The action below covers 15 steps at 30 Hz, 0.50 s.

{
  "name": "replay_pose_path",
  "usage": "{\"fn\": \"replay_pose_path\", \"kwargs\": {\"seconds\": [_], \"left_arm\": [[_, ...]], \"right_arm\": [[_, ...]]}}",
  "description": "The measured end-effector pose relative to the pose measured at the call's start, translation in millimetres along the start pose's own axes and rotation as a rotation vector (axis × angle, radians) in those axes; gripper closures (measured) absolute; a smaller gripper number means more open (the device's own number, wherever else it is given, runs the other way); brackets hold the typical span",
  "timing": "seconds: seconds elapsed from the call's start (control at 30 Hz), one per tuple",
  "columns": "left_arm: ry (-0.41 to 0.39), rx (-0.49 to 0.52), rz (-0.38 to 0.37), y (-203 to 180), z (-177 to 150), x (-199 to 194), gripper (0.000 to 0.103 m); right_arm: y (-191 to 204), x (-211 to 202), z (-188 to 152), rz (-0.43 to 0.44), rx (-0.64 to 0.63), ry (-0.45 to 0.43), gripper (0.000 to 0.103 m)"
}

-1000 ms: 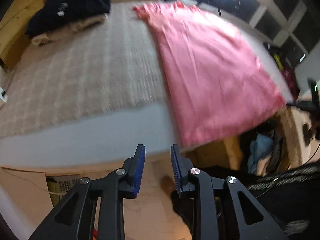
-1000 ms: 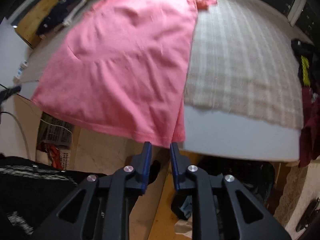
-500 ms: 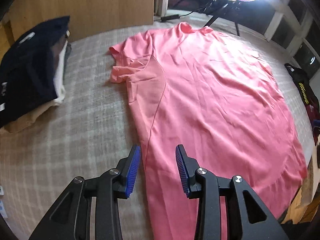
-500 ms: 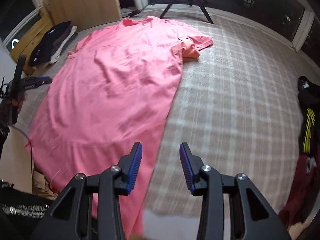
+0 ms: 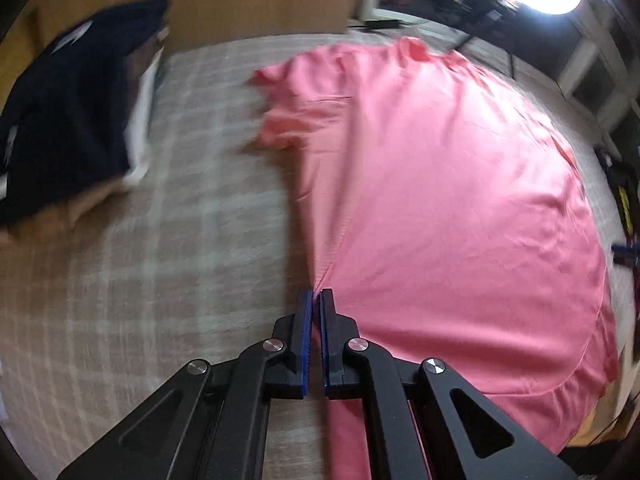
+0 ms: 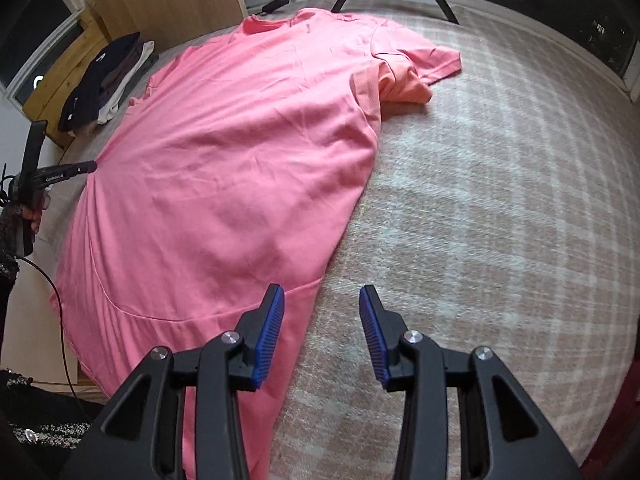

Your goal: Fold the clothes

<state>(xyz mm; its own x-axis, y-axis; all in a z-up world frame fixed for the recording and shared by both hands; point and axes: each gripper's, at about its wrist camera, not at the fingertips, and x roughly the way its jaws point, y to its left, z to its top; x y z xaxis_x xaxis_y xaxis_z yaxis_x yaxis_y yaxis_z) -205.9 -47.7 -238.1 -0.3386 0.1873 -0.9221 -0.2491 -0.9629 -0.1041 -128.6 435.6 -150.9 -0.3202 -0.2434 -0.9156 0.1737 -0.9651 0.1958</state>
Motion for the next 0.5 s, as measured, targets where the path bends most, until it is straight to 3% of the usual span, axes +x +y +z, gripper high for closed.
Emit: {"fn": "replay_pose_path", "kwargs": {"seconds": [0.07, 0.17, 0.33, 0.5], "left_arm": [[0.004, -0.033, -0.048, 6, -5, -2, 0.098], [-0.047, -0.049, -0.089, 8, -1, -17, 0.071], [-0.111, -0.106, -0.111, 26, 41, -19, 0.061], [-0.046, -0.138, -0.082, 41, 92, 32, 0.057]], "right_arm": [[1, 0, 1, 0.012, 0.001, 0.003, 0.065], [4, 1, 4, 0.015, -0.015, 0.004, 0.064], [-12, 2, 26, 0.013, 0.041, -0.037, 0.064], [-24, 8, 46, -0.008, 0.038, -0.058, 0.064]]}}
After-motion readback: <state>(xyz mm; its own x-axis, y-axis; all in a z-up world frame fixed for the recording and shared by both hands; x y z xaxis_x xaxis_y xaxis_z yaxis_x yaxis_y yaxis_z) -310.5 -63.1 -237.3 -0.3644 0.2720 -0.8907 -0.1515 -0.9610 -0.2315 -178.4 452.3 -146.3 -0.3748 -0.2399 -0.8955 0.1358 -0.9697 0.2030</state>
